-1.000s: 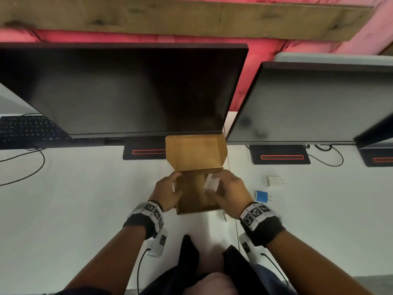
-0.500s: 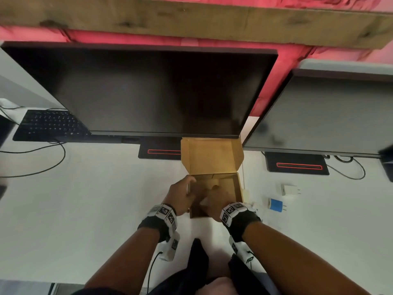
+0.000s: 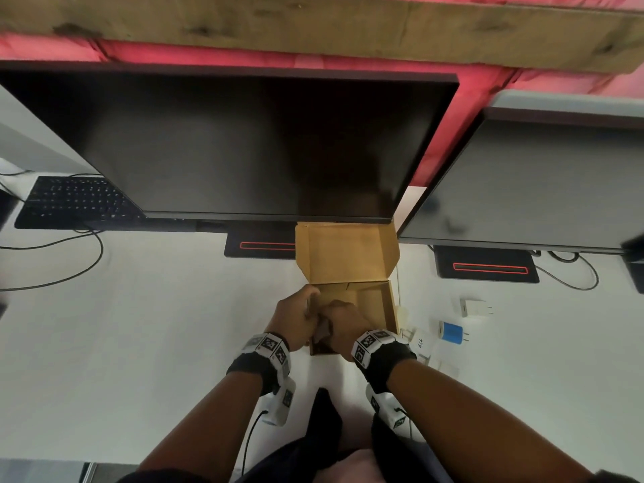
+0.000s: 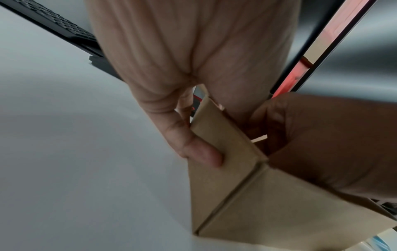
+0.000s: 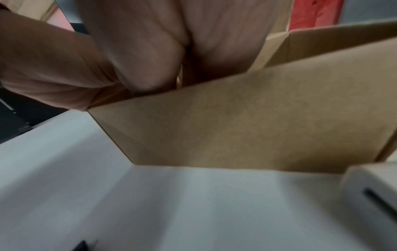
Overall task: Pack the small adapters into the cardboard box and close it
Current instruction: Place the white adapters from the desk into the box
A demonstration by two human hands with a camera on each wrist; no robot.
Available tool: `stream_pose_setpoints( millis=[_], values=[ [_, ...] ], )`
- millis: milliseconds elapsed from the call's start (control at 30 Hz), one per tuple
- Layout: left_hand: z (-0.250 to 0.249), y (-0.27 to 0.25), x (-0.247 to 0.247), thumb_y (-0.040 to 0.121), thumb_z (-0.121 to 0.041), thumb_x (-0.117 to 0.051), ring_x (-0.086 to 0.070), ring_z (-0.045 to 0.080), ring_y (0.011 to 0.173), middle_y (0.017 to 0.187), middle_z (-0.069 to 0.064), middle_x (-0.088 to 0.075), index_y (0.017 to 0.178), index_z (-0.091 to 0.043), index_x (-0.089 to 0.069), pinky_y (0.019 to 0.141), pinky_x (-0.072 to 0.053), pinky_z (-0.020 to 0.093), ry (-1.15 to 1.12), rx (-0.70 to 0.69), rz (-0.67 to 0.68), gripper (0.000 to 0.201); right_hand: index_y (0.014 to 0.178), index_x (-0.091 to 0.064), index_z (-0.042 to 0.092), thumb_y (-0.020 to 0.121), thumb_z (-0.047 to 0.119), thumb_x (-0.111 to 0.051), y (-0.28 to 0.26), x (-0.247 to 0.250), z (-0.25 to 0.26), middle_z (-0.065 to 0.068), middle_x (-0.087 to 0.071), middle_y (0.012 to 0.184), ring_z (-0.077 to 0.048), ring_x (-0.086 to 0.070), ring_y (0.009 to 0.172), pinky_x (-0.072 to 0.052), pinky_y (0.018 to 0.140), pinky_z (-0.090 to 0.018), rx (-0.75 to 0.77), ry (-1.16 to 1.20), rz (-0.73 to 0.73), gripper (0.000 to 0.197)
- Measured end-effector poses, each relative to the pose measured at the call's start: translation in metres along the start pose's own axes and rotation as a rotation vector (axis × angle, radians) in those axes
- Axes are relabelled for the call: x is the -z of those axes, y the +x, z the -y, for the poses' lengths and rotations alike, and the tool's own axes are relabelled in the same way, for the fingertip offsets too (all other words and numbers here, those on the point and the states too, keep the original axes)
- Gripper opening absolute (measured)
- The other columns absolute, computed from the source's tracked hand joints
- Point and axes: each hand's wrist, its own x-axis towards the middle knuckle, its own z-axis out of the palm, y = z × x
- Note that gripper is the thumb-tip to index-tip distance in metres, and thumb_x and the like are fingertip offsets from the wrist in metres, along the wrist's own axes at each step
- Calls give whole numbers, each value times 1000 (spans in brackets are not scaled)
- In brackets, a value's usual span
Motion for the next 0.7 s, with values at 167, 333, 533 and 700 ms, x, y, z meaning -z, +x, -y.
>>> stream_pose_setpoints(
  millis=[167, 333, 533, 700],
  values=[
    [0, -5, -2, 81, -16, -60, -61, 21, 88, 101, 0, -64, 119, -25, -52, 74, -49, 30, 23, 15, 23, 40, 116, -65, 16, 88, 25, -69, -7, -4, -1, -8, -62, 116, -28, -60, 103, -47, 87, -29, 43, 7, -43, 30],
    [-1, -4, -12, 66, -30, -62, -62, 27, 96, 109, 1, -63, 123, -30, -42, 82, -56, 44, 127, 47, 20, 61, 107, -68, 18, 92, 19, -56, -26, 12, -14, -7, -65, 105, -26, -61, 91, -50, 86, -33, 210, -47, -183, 19],
    [2, 1, -15, 70, -11, -71, -62, 24, 92, 112, 1, -58, 129, -31, -41, 75, -57, 40, 139, 78, 11, 68, 94, -69, 17, 86, 18, -69, -51, 57, -93, -3, -63, 97, -19, -62, 81, -49, 71, -20, -133, 153, -788, 8],
    [2, 1, -14, 71, -9, -73, -62, 25, 92, 113, 2, -56, 131, -28, -42, 77, -56, 41, 140, 98, 7, 70, 124, -56, 23, 88, 31, -62, -53, 76, -172, -17, -42, 128, -40, -45, 115, -46, 95, -52, -835, -31, -519, 38]
  ],
)
